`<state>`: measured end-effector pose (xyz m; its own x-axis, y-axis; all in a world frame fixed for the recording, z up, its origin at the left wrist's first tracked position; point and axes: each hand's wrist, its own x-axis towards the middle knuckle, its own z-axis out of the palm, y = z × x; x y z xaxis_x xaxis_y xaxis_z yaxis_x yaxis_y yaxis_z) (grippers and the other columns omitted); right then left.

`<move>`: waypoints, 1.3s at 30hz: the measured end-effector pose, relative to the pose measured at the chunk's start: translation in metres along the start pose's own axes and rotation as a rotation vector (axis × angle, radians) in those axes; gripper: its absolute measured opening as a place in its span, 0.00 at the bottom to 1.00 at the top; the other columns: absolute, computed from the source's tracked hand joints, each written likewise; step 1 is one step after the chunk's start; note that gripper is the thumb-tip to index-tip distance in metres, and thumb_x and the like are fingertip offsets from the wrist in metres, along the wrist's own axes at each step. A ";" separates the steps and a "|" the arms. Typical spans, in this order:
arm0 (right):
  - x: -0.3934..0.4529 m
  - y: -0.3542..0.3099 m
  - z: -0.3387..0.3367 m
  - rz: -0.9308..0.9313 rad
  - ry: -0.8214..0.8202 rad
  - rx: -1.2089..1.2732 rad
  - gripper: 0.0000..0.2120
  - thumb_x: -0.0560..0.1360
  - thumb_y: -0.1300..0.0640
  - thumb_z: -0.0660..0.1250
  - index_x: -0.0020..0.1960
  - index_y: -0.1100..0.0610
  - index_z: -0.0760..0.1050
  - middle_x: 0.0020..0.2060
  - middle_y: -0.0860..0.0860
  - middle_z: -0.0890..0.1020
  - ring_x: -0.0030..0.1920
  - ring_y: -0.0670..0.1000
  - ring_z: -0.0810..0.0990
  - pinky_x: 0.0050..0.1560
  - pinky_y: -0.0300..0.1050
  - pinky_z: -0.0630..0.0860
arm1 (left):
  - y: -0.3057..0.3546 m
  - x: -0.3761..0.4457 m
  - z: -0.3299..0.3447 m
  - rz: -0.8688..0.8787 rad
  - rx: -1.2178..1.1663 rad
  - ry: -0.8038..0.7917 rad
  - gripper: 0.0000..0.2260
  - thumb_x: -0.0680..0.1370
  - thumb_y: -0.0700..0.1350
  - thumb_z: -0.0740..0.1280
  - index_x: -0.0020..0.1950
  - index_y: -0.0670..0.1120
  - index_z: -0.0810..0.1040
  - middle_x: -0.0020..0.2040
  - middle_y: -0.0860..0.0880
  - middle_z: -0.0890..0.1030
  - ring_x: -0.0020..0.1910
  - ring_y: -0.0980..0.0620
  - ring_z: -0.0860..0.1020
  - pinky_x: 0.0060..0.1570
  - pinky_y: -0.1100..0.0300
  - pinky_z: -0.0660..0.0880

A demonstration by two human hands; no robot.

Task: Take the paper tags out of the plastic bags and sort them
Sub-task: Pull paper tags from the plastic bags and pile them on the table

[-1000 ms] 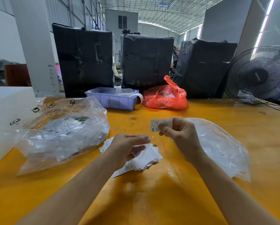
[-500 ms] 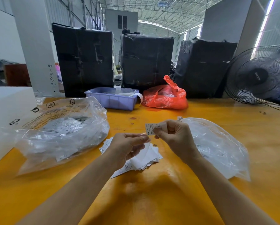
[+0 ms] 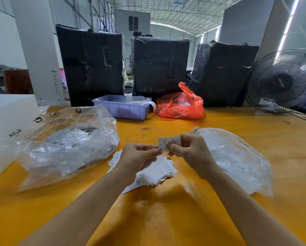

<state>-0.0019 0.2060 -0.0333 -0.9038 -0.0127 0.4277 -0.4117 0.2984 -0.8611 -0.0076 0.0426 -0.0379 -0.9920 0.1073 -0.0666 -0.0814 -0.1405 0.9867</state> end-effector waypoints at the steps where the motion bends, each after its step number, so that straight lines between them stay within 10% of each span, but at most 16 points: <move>1: 0.000 0.000 0.000 0.010 -0.018 0.007 0.02 0.72 0.67 0.70 0.43 0.62 0.80 0.34 0.54 0.83 0.31 0.46 0.82 0.32 0.36 0.75 | 0.000 0.000 0.000 0.006 -0.017 0.012 0.04 0.69 0.36 0.74 0.41 0.41 0.81 0.30 0.49 0.82 0.25 0.59 0.78 0.27 0.69 0.74; 15: -0.004 -0.004 0.002 0.196 -0.407 -0.034 0.11 0.80 0.65 0.58 0.58 0.65 0.76 0.40 0.53 0.76 0.37 0.45 0.74 0.40 0.37 0.75 | -0.005 -0.001 0.003 0.044 -0.017 0.026 0.03 0.69 0.36 0.74 0.40 0.39 0.81 0.34 0.44 0.83 0.31 0.55 0.82 0.29 0.67 0.77; 22: -0.004 0.002 0.015 0.069 -0.024 -0.072 0.10 0.74 0.61 0.69 0.55 0.63 0.78 0.35 0.52 0.81 0.32 0.46 0.79 0.37 0.40 0.78 | -0.005 0.000 0.006 0.005 -0.203 0.088 0.03 0.70 0.36 0.73 0.40 0.39 0.80 0.31 0.45 0.83 0.30 0.53 0.82 0.27 0.65 0.76; 31: -0.016 -0.005 0.038 -0.075 -0.228 -0.032 0.15 0.73 0.57 0.71 0.55 0.41 0.76 0.44 0.49 0.84 0.40 0.47 0.82 0.45 0.40 0.79 | -0.002 -0.004 0.010 -0.040 -0.478 0.251 0.06 0.70 0.40 0.73 0.45 0.43 0.79 0.42 0.43 0.81 0.43 0.47 0.80 0.30 0.61 0.77; 39: -0.005 -0.001 0.020 0.258 0.050 0.286 0.04 0.71 0.65 0.71 0.44 0.57 0.79 0.38 0.56 0.83 0.39 0.52 0.81 0.42 0.43 0.79 | 0.005 -0.001 0.004 -0.102 -0.154 0.052 0.04 0.75 0.42 0.69 0.44 0.42 0.78 0.40 0.44 0.82 0.38 0.50 0.78 0.32 0.63 0.74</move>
<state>0.0002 0.1869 -0.0403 -0.9780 0.0767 0.1938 -0.1939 0.0072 -0.9810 -0.0063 0.0456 -0.0328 -0.9813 0.0780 -0.1762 -0.1912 -0.2806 0.9406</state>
